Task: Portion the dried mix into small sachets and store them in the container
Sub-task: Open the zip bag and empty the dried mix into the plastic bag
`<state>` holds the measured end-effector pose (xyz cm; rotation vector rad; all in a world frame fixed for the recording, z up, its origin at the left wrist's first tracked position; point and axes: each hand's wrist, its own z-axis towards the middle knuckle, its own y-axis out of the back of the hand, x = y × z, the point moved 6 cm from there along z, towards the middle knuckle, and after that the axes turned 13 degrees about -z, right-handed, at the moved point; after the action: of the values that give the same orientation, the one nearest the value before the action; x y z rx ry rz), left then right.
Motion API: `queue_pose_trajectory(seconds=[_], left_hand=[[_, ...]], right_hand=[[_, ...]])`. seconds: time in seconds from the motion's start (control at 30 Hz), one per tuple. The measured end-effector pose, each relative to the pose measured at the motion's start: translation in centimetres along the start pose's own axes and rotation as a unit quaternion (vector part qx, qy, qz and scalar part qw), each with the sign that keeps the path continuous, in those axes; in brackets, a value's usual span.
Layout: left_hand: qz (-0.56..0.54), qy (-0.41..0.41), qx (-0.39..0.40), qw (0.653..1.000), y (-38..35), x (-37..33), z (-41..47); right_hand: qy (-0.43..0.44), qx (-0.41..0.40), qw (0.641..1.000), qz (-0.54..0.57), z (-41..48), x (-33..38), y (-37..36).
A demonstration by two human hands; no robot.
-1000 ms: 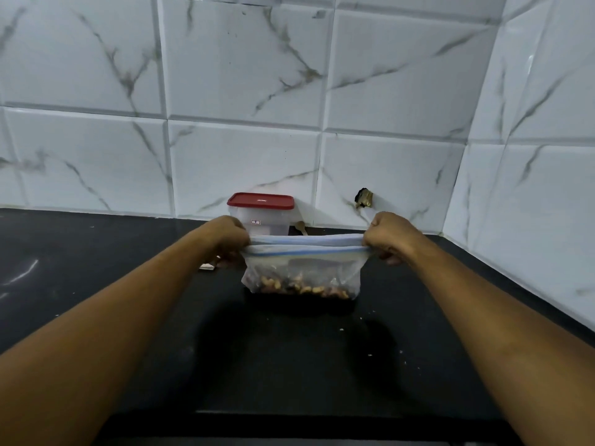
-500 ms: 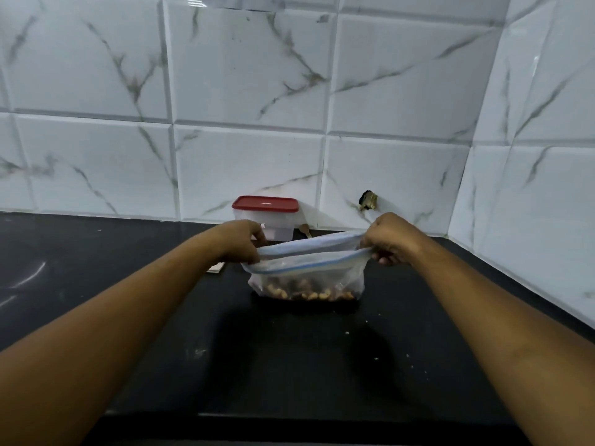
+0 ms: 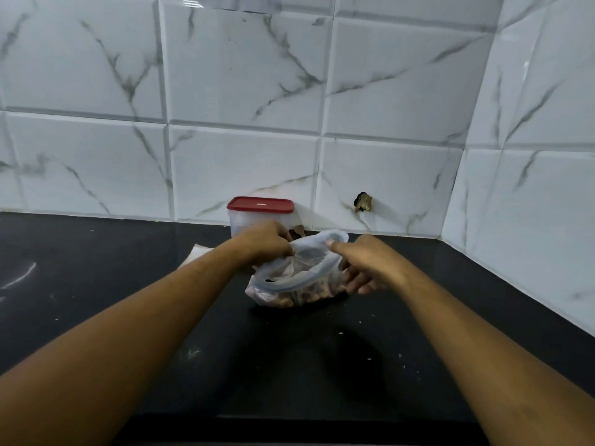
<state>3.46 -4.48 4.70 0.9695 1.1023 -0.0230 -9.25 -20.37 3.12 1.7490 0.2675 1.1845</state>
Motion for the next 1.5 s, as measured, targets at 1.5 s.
queue_pose_trajectory(seconds=[1.5], left_hand=[[-0.725, 0.238, -0.059, 0.644, -1.6, 7.9, -0.9]], right_hand=[[-0.193, 0.026, 0.808, 0.556, 4.0, -4.5, -2.5]])
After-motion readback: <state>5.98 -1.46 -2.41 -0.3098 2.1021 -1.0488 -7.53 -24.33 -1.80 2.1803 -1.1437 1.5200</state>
